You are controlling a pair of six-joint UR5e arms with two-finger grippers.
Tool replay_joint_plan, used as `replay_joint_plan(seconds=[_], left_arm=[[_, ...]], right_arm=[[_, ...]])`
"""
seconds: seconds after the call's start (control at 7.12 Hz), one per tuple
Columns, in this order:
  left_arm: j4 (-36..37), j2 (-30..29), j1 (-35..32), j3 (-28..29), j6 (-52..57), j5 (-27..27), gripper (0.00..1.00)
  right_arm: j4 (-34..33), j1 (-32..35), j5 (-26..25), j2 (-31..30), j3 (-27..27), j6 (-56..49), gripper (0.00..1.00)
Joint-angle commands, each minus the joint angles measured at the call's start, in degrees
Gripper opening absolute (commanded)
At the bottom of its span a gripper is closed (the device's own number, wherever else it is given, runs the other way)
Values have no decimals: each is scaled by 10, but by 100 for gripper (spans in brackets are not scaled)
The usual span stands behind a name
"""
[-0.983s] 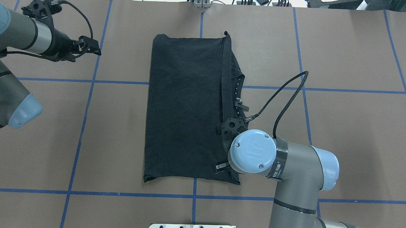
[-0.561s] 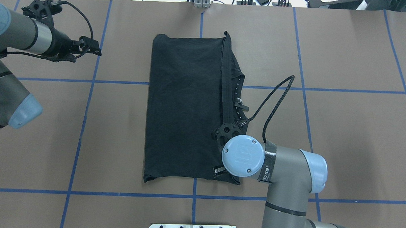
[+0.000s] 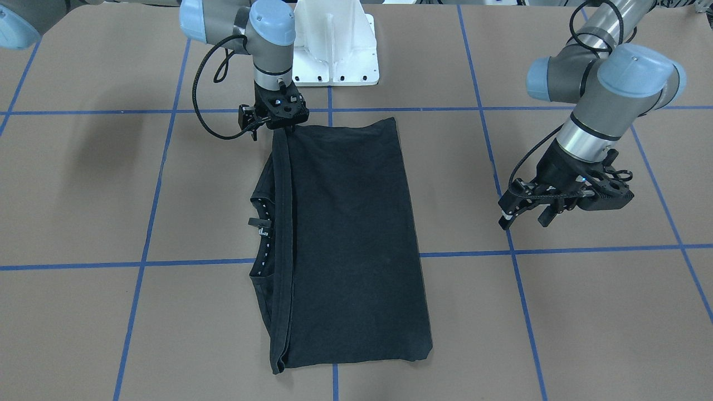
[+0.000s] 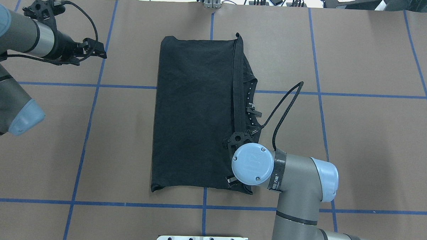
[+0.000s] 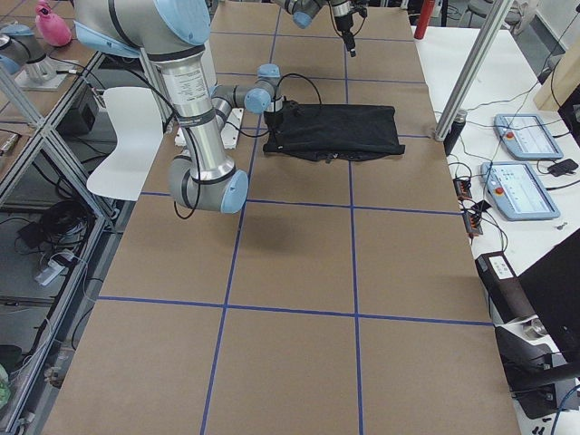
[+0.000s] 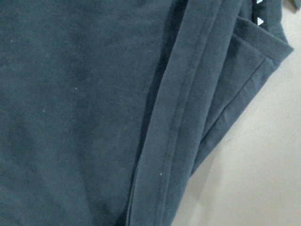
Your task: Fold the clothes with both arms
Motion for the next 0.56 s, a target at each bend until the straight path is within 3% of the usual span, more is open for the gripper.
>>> replay_joint_plan(seconds=[0.0, 0.42], left_arm=[[0, 0, 1, 0, 0, 0, 100], [0, -1, 1, -1, 0, 0, 100]], right_arm=[[-1, -1, 4, -1, -3, -1, 100], [-2, 5, 7, -2, -11, -2, 100]])
